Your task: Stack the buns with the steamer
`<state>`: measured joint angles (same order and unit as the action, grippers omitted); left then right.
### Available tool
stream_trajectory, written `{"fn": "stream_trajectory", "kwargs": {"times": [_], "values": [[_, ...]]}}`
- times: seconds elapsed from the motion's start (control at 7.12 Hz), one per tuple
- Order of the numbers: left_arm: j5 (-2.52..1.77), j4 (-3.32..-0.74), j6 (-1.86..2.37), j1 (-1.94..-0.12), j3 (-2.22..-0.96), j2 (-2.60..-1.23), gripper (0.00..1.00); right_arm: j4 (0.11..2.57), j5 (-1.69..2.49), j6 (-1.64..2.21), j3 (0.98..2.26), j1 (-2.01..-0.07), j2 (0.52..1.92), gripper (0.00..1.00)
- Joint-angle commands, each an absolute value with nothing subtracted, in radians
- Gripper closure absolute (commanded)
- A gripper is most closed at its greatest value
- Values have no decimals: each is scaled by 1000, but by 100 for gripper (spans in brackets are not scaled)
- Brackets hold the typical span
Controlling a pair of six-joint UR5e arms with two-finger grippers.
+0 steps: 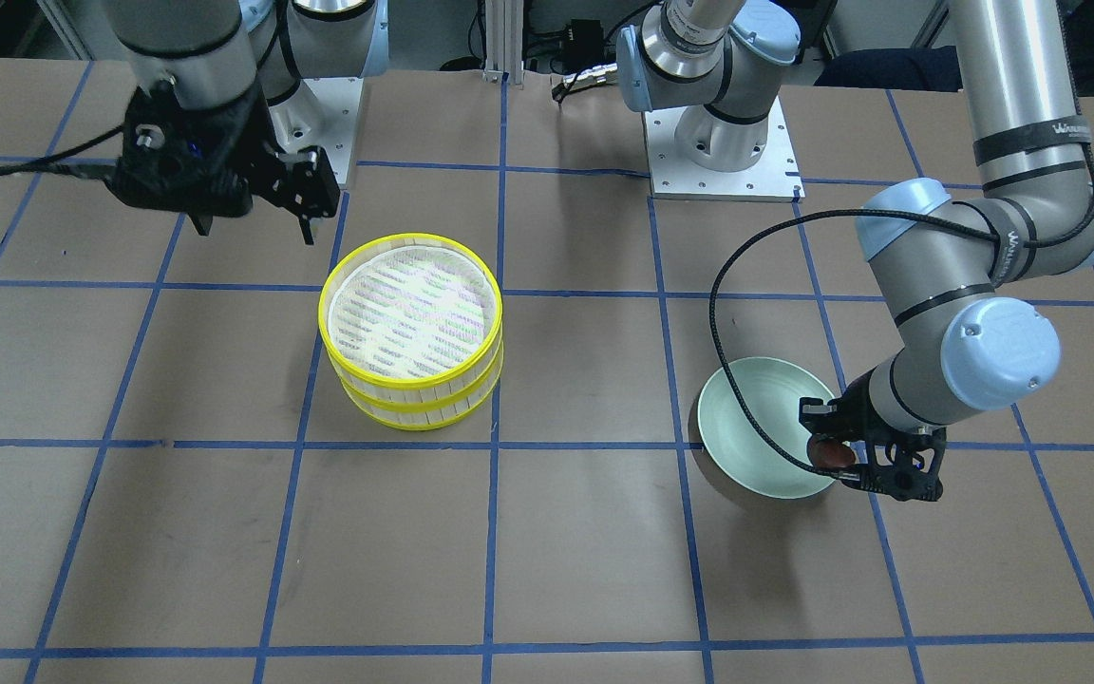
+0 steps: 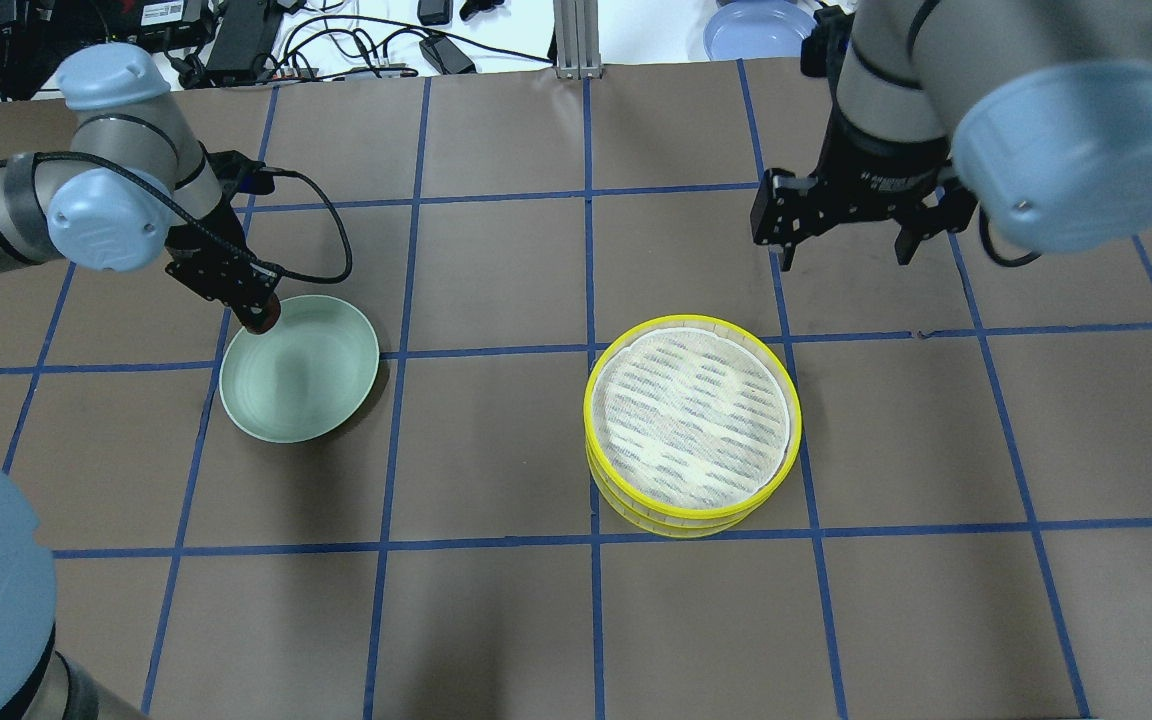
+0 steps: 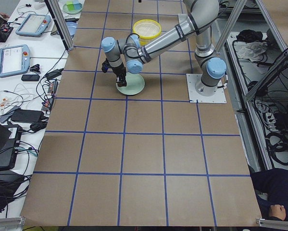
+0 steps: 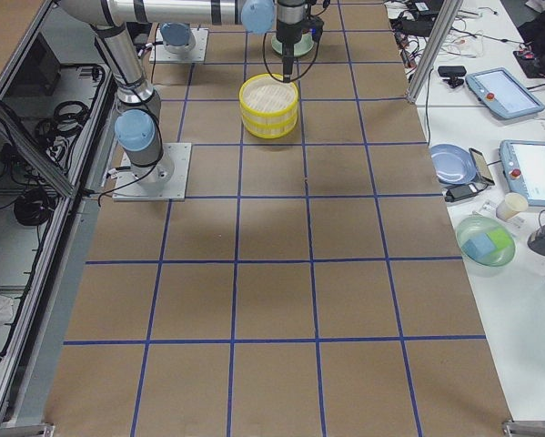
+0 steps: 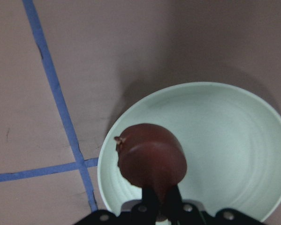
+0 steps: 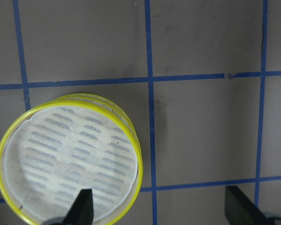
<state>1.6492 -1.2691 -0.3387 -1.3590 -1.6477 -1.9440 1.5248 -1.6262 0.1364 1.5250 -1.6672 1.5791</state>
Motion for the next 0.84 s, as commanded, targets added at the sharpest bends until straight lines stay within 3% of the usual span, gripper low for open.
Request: {"fn": "stream_trajectory", "kwargs": {"times": [0.0,0.7], "values": [[1512,-1412,-96,-1438,-1580,-1846,100,1463,-1572,132,1408,-1666,1612,0],[1099,-1456,343,-1796,-1604,-1775,100,1612,-1583,141,1469,-1661,1609,0]]}}
